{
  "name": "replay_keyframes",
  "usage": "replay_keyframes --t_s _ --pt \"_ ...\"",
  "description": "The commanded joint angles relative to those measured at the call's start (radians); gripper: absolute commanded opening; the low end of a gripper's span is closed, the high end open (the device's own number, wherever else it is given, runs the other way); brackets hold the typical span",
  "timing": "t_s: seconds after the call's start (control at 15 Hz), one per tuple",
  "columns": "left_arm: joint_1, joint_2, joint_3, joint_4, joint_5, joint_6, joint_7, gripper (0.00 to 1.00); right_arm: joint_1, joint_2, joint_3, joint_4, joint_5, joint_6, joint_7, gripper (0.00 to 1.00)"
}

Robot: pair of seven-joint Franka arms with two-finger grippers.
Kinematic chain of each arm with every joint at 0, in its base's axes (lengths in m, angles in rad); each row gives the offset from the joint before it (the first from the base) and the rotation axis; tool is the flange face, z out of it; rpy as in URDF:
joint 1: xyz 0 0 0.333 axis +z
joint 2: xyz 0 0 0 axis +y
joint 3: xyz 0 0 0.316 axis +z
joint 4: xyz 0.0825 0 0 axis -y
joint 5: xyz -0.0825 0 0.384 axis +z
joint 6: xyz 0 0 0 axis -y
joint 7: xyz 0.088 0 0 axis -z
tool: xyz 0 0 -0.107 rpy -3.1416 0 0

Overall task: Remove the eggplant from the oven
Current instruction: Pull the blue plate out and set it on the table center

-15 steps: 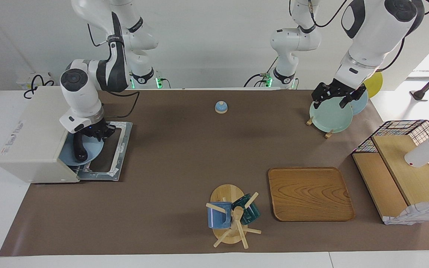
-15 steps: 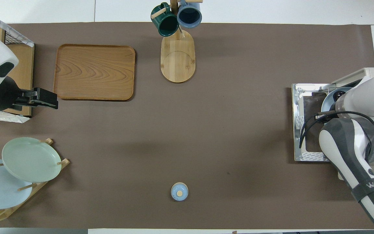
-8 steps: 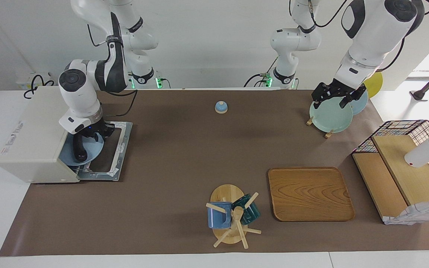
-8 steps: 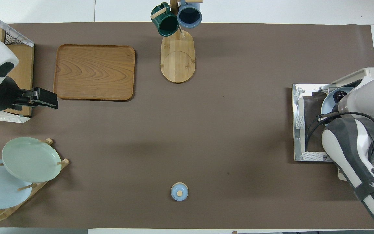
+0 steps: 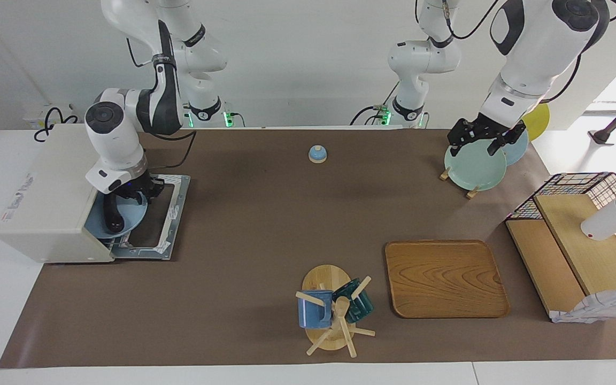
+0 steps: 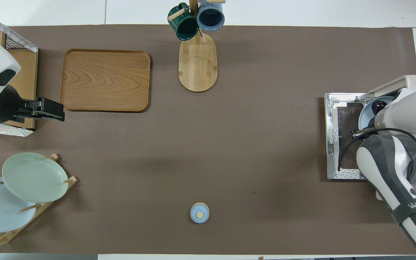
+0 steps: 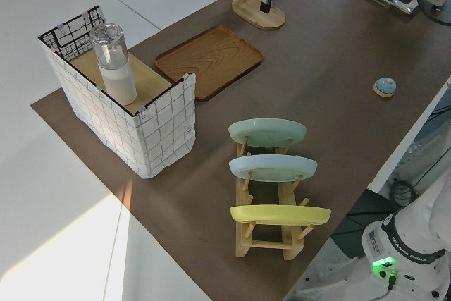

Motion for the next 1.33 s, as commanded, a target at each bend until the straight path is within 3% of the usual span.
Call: replay_keyframes --t_s 0.0,0.27,0.53,0.8,1.0,1.13,1.27 --pt "0.009 -0.012 -0.006 -0.011 0.01 0.003 0.0 1.0 -0.011 -0.027 0.006 -0.03 0.002 0.018 -0.033 0.0" --pt "0.009 -0.012 -0.006 -0.011 0.01 0.005 0.0 1.0 0.014 -0.014 0.023 0.027 0.0 -0.044 -0.032 0.0" --pt "0.009 -0.014 -0.006 -0.011 0.01 0.003 0.002 1.0 0.311 0.025 0.048 0.154 0.017 -0.126 0.271 0.0" --pt "0.024 -0.014 -0.006 -0.011 0.01 0.006 0.003 1.0 0.602 0.189 0.053 0.408 0.091 -0.182 0.638 0.0" --pt "0.049 -0.011 -0.006 -0.011 0.01 0.032 0.013 1.0 0.727 0.467 0.054 0.781 0.089 -0.316 0.889 0.0" --pt "0.055 -0.011 -0.006 -0.011 0.01 0.042 0.014 1.0 0.769 0.521 0.056 0.814 0.094 -0.244 0.938 0.0" --pt "0.067 -0.011 -0.006 -0.012 0.01 0.045 0.017 1.0 0.782 0.52 0.056 0.733 0.109 -0.148 0.955 0.0"
